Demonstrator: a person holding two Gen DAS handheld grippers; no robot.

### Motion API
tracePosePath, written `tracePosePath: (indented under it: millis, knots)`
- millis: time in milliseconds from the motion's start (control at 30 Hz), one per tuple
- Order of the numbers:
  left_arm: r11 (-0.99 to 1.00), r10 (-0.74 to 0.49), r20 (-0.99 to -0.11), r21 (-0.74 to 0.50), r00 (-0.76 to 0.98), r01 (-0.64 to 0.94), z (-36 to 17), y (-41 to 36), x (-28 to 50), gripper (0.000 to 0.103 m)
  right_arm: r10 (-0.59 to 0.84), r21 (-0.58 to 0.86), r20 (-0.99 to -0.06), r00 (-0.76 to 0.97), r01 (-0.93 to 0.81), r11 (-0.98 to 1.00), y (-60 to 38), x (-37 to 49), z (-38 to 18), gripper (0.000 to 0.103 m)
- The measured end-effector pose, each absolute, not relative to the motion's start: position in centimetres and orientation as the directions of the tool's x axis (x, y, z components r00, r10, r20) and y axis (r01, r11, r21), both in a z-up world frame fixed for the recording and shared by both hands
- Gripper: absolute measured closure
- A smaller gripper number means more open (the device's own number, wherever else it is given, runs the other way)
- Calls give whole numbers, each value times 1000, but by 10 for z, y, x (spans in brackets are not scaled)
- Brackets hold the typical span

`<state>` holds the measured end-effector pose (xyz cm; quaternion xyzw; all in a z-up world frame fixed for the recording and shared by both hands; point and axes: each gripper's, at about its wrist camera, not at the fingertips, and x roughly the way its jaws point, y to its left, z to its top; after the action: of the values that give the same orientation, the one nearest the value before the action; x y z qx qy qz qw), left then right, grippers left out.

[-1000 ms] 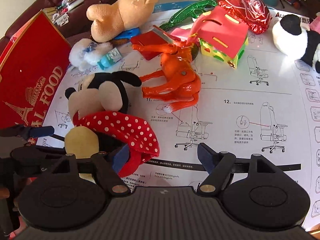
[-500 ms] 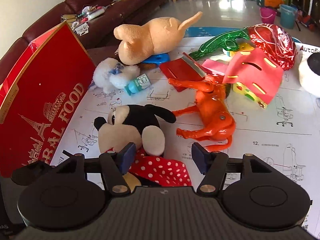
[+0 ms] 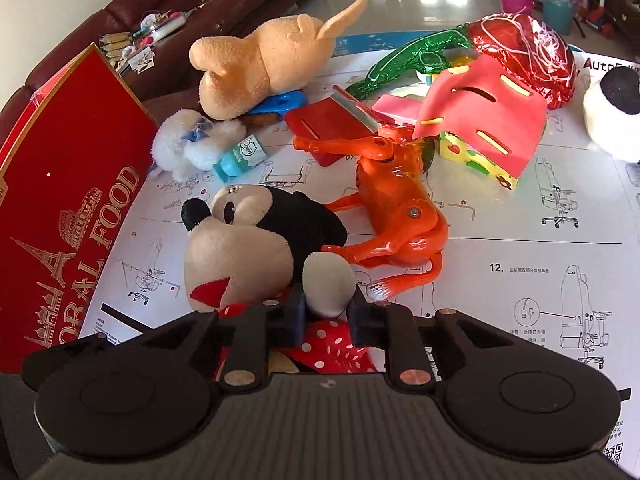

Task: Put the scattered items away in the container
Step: 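Grasp Minnie's foot with the left tool while the right tool grips her dress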

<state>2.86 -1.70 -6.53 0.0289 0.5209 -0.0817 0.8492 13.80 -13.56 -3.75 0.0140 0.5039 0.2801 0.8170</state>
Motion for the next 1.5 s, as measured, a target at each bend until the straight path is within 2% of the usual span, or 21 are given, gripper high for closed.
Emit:
tracePosePath:
  millis: [33,100,300,400,667,733,767,800,1000,1200,1400,1433,1500]
  knots:
    - [983,-123,-890,-47,440,180,-66,-18,29,42,475,308,-814,334,-444,841,-135,138,-38,80]
    - [977,-155,-895,-78,419,196,-67,-18,29,53,480,314,-812,332,-446,839,-135,138,-38,80]
    - [981,-124,-914,-53,387,187,-68,-21,34,48,488,325,-809,328,-442,836,-136,138,-40,79]
    - [979,-106,-920,-30,378,200,-68,-27,37,37,487,324,-809,331,-441,837,-136,138,-41,79]
    - [976,-77,-921,8,382,216,-56,-35,35,32,486,326,-808,332,-435,839,-137,137,-42,77]
    - [975,-84,-915,6,394,223,-52,-35,35,33,486,326,-808,332,-435,839,-137,136,-42,77]
    - [974,-83,-916,7,392,225,-52,-35,36,36,485,325,-809,333,-435,840,-137,136,-42,77]
    - [975,-79,-918,10,388,223,-53,-35,37,44,484,323,-809,334,-436,840,-137,136,-42,77]
    - [977,-136,-918,-62,372,205,-59,-21,36,54,486,325,-808,332,-437,839,-138,134,-40,74]
    - [976,-140,-921,-65,363,209,-61,-20,38,53,475,309,-814,334,-444,841,-129,132,-38,71]
    - [980,-110,-937,-48,331,191,-71,-24,47,38,473,304,-813,341,-444,843,-126,132,-40,71]
    - [982,-98,-941,-38,325,186,-74,-24,49,38,473,305,-813,340,-443,843,-126,132,-40,72]
    - [982,-86,-942,-25,325,186,-77,-25,48,49,474,309,-813,338,-440,843,-128,132,-41,72]
